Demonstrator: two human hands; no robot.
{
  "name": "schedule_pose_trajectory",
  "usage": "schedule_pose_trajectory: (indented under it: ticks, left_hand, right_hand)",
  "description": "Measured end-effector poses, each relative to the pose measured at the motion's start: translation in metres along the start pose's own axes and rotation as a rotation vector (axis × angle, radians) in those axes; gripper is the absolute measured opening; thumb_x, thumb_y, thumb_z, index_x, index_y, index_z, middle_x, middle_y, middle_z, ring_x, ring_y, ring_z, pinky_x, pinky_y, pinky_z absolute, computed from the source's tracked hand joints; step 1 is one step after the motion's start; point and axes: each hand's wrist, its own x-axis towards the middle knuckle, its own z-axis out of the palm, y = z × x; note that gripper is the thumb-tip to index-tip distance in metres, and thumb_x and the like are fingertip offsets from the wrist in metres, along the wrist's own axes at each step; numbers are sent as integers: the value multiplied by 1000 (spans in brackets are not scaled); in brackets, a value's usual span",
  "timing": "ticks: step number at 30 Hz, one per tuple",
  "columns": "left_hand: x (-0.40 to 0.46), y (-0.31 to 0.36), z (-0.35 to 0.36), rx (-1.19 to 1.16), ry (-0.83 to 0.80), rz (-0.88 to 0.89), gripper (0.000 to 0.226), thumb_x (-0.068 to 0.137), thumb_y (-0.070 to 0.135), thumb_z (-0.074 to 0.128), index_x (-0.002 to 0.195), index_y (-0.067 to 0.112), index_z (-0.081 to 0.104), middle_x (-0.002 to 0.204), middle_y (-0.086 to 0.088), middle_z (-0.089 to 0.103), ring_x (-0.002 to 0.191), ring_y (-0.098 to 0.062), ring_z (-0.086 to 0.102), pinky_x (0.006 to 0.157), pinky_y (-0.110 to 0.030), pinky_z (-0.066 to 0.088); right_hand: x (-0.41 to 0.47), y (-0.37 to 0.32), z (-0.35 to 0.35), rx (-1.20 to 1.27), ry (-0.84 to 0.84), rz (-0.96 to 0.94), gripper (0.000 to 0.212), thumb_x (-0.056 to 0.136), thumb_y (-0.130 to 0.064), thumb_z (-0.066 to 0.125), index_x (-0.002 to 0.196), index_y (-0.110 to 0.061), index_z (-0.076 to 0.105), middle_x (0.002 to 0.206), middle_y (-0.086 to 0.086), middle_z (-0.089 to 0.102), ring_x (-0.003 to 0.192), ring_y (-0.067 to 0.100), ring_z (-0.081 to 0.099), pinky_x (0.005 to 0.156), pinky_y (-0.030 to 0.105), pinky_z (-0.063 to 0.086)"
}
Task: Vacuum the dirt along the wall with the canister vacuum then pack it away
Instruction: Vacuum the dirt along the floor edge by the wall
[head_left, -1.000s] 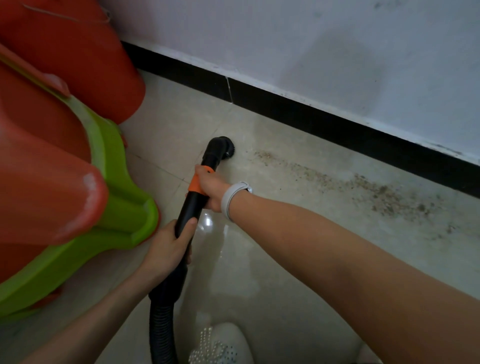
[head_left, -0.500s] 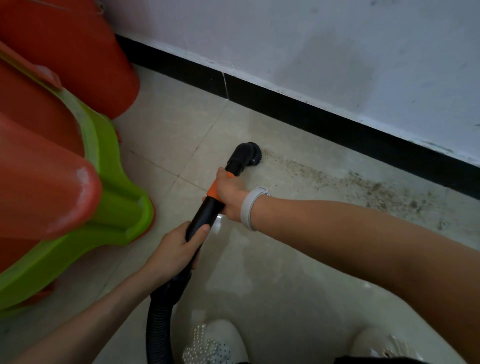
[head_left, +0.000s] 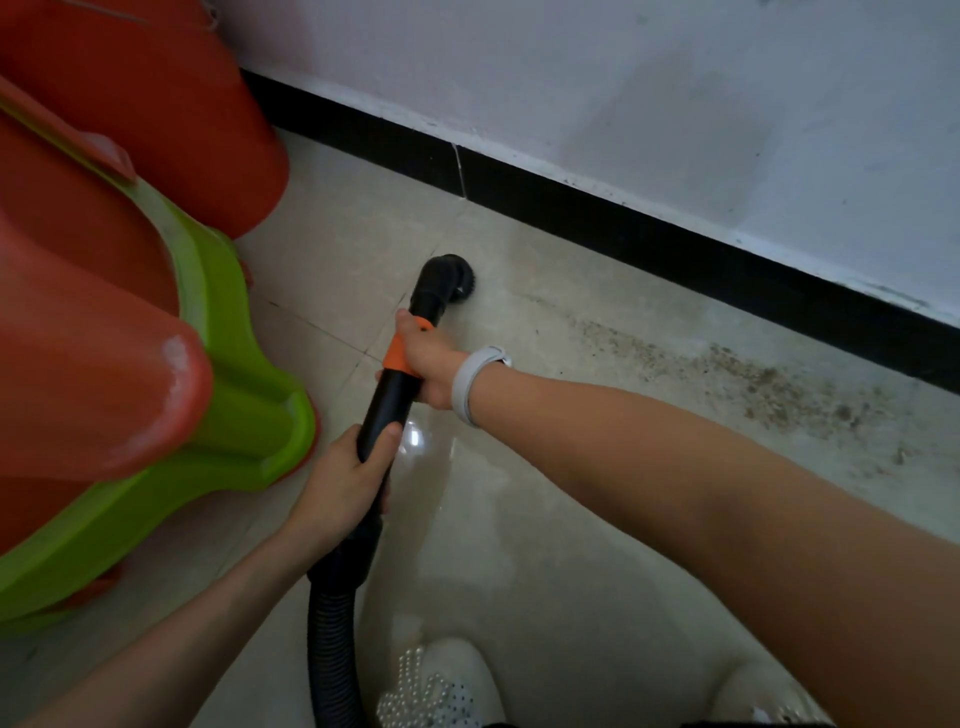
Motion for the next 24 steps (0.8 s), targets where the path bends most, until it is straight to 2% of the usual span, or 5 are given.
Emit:
schedule_pose_trajectory:
  ticks: [4, 7, 11, 21, 24]
  left_hand:
    - [9, -1, -4, -5, -49, -15, 31, 96, 34, 48, 78, 8, 49, 49, -8, 57, 38, -13, 53, 42, -22, 42]
    - [12, 0, -1, -10, -101, -7, 31, 95, 35, 49, 77, 9, 49, 49, -7, 57, 39, -16, 55, 42, -25, 43]
    - [10, 1, 9, -9, -179, 14, 30, 94, 36, 50, 78, 10, 49, 49, -6, 57, 41, -17, 55, 41, -25, 44]
    - [-5, 14, 36, 153, -349, 114, 27, 92, 41, 51, 79, 17, 51, 48, -1, 60, 42, -12, 57, 45, -19, 44]
    - [-10, 19, 44, 160, -423, 136, 27, 92, 43, 50, 78, 19, 49, 48, 2, 60, 42, -10, 56, 45, -20, 45]
  right_hand:
    - [9, -4, 0, -42, -6, 7, 32, 96, -42, 47, 107, -13, 42, 87, 7, 50, 103, 35, 62, 91, 50, 51]
    - [11, -4, -11, -13, 21, 5, 28, 96, -42, 45, 99, -14, 43, 89, 8, 51, 97, 34, 62, 89, 50, 52]
    - [9, 3, -37, 24, 78, 3, 29, 96, -44, 44, 98, -15, 42, 92, 8, 52, 105, 36, 61, 88, 52, 52]
    - [-22, 23, -101, 193, 162, -3, 20, 95, -31, 44, 84, -14, 40, 80, 8, 48, 70, 28, 60, 71, 45, 55]
    - [-28, 31, -119, 200, 214, 5, 20, 95, -32, 44, 91, -13, 42, 88, 9, 50, 95, 35, 62, 84, 50, 53]
